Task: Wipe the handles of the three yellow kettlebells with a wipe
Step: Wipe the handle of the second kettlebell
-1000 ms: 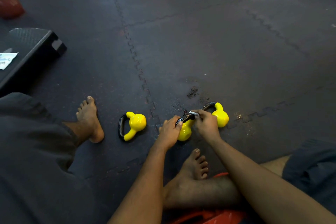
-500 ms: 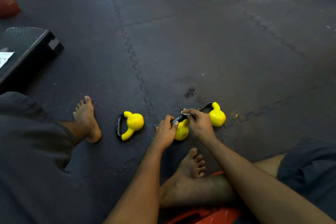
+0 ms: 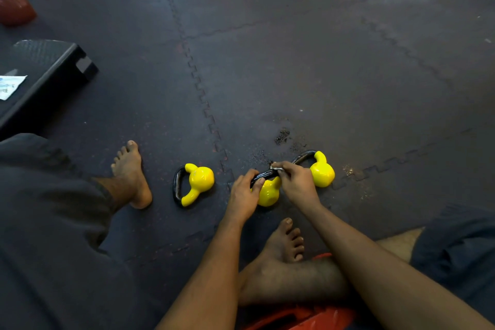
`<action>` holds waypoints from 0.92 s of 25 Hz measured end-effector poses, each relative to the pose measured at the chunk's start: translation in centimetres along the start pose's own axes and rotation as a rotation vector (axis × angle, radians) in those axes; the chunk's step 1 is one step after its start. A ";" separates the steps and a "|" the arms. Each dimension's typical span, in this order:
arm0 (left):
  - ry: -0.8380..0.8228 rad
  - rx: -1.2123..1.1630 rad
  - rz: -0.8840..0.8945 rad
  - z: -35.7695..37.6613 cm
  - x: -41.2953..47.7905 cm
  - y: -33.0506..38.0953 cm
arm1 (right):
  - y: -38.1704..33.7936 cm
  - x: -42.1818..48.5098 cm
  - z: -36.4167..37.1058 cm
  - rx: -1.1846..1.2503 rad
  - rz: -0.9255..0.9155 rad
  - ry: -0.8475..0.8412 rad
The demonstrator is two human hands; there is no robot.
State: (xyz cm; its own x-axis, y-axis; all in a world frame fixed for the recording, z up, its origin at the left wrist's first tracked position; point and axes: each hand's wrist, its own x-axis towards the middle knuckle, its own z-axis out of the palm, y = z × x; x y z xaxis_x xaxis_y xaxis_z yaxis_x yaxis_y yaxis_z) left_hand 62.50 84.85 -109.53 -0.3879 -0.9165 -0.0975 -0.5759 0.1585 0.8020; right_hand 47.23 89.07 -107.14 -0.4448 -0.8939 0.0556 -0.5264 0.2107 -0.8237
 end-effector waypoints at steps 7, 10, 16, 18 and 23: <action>-0.016 0.005 -0.013 0.1 1.0 -0.2 | 0.3 -1.1 0.8 0.043 -0.167 -0.098; -0.015 0.017 -0.011 0.2 1.4 -0.4 | 0.6 -1.3 1.1 0.029 -0.163 -0.105; -0.026 0.035 -0.004 0.4 2.1 -0.1 | 1.1 -1.5 1.1 0.107 -0.084 -0.030; -0.031 0.039 0.003 0.5 1.9 0.0 | 0.9 -1.4 0.6 0.168 0.002 0.013; -0.034 0.062 0.001 0.8 1.6 0.2 | 0.5 -1.3 0.4 0.126 0.073 0.050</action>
State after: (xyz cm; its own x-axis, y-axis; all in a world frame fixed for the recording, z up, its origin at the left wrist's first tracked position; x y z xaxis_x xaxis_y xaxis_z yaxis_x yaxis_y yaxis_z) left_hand 61.23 83.74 -110.04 -0.4122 -0.9035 -0.1173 -0.6183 0.1828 0.7644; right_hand 47.81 90.21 -107.82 -0.5159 -0.8565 0.0184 -0.3977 0.2204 -0.8906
